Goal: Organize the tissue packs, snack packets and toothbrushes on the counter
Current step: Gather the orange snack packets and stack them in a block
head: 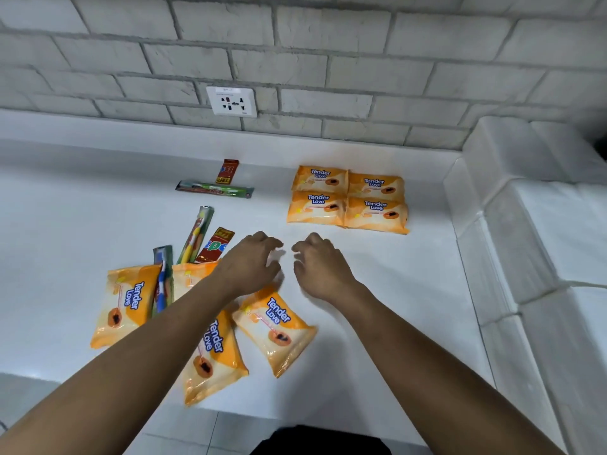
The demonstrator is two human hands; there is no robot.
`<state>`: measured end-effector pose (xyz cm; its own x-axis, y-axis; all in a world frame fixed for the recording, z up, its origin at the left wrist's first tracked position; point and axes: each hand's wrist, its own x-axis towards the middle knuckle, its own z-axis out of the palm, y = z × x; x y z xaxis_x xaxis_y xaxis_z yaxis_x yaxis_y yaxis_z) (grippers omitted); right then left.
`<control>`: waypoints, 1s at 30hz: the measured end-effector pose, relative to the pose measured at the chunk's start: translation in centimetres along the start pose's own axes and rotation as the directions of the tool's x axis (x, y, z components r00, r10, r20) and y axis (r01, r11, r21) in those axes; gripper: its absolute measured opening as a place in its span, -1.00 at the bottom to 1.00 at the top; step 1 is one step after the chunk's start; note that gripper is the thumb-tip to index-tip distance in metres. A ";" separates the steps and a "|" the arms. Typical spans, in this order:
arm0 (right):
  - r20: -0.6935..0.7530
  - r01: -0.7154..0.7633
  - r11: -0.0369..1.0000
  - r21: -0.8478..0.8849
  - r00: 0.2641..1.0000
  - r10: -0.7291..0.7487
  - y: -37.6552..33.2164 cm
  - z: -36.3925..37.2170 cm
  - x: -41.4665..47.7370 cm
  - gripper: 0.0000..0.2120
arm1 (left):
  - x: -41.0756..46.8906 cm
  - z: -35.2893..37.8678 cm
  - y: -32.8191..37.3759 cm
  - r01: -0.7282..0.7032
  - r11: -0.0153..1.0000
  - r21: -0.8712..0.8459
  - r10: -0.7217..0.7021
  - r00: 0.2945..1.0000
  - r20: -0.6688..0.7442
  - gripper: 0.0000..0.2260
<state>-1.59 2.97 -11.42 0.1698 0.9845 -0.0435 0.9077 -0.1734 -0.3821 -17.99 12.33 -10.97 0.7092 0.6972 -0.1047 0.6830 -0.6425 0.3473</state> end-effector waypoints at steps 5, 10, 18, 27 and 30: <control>0.182 -0.022 1.000 -0.003 0.983 0.023 -3.3 0.8 -3.1 -0.69 | -3.6 0.0 -1.0 -0.014 1.000 -0.027 0.017 0.997 0.080 -0.71; 0.303 -0.053 0.996 -0.065 0.950 0.071 -4.5 2.0 -5.3 -0.33 | -5.3 0.3 -1.3 0.025 0.999 -0.021 -0.021 0.987 0.156 -0.65; 0.270 -0.063 0.986 -0.154 0.957 0.104 -4.2 3.3 -7.0 -0.18 | -5.9 1.2 -0.7 0.039 0.999 -0.038 -0.032 0.988 0.152 -0.54; 0.114 -0.160 0.968 -0.192 0.976 0.184 -1.2 2.0 -5.7 -0.24 | -4.5 2.0 1.3 0.155 0.986 -0.069 -0.147 0.983 0.106 -0.38; 0.051 -0.271 0.949 -0.159 0.958 0.282 -0.5 1.8 -5.5 -0.22 | -3.6 2.2 1.9 0.209 0.968 -0.140 -0.200 0.977 0.077 -0.37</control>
<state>-3.64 -2.27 -12.65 0.3988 0.8958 -0.1964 0.8767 -0.4352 -0.2047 -18.89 7.92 -11.97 0.5697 0.7850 -0.2434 0.7848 -0.4318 0.4445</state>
